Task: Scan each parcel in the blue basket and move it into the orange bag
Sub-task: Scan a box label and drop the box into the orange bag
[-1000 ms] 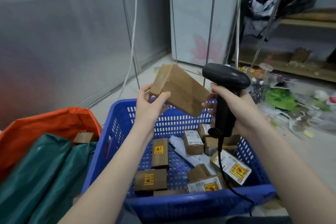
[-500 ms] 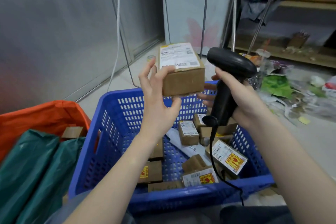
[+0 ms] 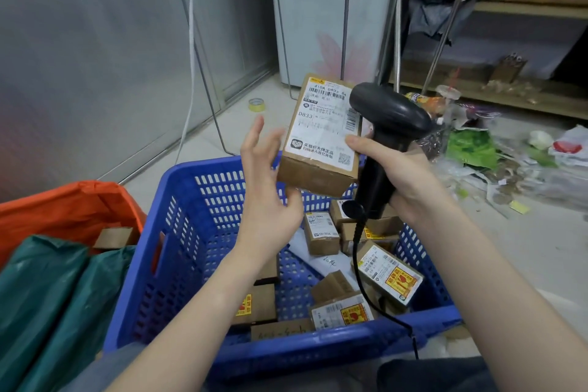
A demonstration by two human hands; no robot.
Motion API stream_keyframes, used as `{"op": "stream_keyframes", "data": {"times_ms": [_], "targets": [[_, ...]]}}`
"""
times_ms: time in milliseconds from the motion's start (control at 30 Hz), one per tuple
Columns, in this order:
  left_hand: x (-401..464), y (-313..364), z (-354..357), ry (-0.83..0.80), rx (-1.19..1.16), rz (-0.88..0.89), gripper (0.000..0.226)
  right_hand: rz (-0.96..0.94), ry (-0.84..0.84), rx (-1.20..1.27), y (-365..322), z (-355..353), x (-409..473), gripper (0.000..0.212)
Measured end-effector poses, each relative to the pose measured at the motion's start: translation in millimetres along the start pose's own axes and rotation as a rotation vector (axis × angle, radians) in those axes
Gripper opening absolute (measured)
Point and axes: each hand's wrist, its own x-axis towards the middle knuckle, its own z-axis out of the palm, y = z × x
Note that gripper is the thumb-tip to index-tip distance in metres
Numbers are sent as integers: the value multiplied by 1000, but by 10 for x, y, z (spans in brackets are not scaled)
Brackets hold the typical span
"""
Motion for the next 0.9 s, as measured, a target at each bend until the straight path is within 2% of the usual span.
{"op": "stream_keyframes", "data": {"times_ms": [67,133,167,200,300,400,500,633,733,900], "targets": [[51,24,-55,8,-129,-325,64,-19,29,-16,32,-3,16,39],[120,16,-132,-22,-252,-639,29,-47,36,-35,54,-16,30,31],[141,2,-167,-41,-325,-764,23,-60,23,-64,58,-17,25,29],[148,-8,-191,-51,-382,-833,31,-73,0,-103,66,-23,24,26],[155,-15,-221,-124,-449,-818,50,-83,-101,-188,97,-5,-20,17],[159,-3,-230,-191,-378,-788,42,-89,-174,-230,156,50,-47,18],[157,-48,-234,-112,-346,-805,43,-98,-140,-236,185,95,-45,9],[170,-41,-245,35,-269,-707,43,-98,-37,-270,199,71,-14,8],[170,-80,-270,106,-213,-646,45,-79,-99,-260,166,72,-38,9],[175,-104,-274,125,-159,-602,52,-53,-195,-268,172,132,-85,21]]}}
